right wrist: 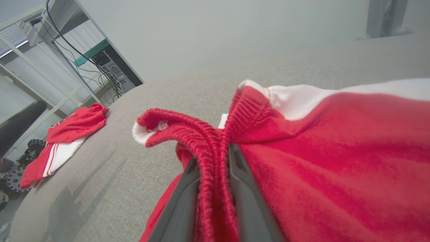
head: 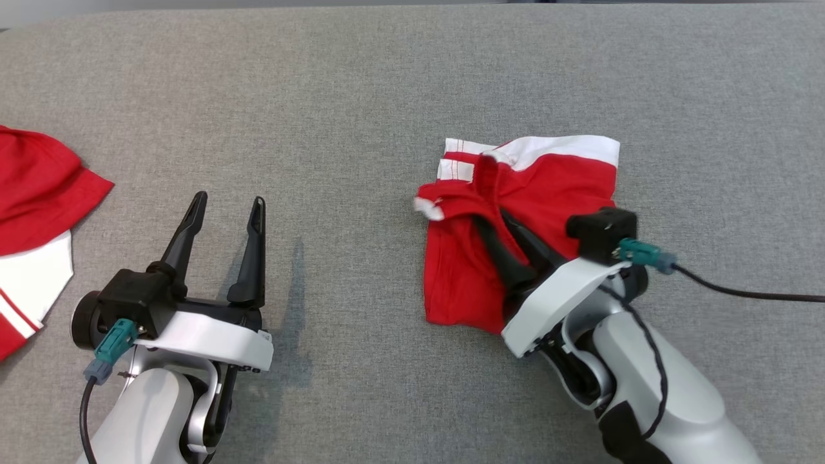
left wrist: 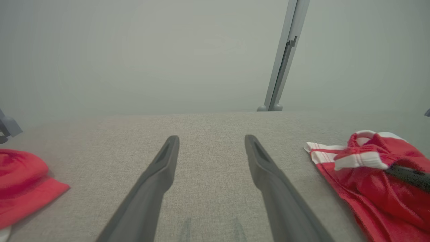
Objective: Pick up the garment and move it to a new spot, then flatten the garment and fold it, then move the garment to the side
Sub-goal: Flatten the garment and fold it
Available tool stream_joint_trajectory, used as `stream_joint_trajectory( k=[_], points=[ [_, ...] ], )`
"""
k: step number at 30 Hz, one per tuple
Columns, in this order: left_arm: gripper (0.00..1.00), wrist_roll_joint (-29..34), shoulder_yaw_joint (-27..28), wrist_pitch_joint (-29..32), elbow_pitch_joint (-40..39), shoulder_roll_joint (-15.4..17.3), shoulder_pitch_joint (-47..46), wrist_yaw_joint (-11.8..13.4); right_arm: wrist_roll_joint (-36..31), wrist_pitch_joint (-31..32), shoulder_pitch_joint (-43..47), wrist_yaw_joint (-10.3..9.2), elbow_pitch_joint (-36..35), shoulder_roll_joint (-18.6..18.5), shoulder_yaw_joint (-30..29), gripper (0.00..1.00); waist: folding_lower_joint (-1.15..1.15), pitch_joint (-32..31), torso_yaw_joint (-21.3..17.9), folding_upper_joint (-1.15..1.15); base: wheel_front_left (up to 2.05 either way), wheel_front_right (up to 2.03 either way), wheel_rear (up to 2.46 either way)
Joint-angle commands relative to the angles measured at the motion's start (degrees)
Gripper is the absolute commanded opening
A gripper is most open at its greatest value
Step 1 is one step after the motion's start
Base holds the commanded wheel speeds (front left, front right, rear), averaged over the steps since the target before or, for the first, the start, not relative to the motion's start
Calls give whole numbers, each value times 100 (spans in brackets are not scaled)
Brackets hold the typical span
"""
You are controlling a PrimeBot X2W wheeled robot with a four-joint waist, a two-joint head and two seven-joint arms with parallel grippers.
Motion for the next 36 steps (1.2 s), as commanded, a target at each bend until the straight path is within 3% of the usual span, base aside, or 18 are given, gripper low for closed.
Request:
stream_joint_trajectory(
  k=[1,12,17,23,36],
  points=[
    [100,-4,-1,-18,49,26,-97,-28,61,-105,-85,3,56,-17,166,100,0,5,-18,0,0,0,0],
    [100,19,7,-59,194,24,-96,-59,175,-469,210,3,-210,-16,800,100,0,-134,-219,0,0,0,0],
    [100,7,14,-65,225,56,-26,-31,110,-622,449,2,-564,-25,720,100,0,-269,-298,0,0,0,0],
    [100,-21,60,-59,215,99,101,41,-224,-753,742,2,-916,-26,57,100,0,-460,-382,0,0,0,0],
    [100,-40,327,27,-228,337,522,441,-1704,-303,1595,2,-2141,-82,-2435,100,0,-946,-535,0,0,0,0]
  ],
)
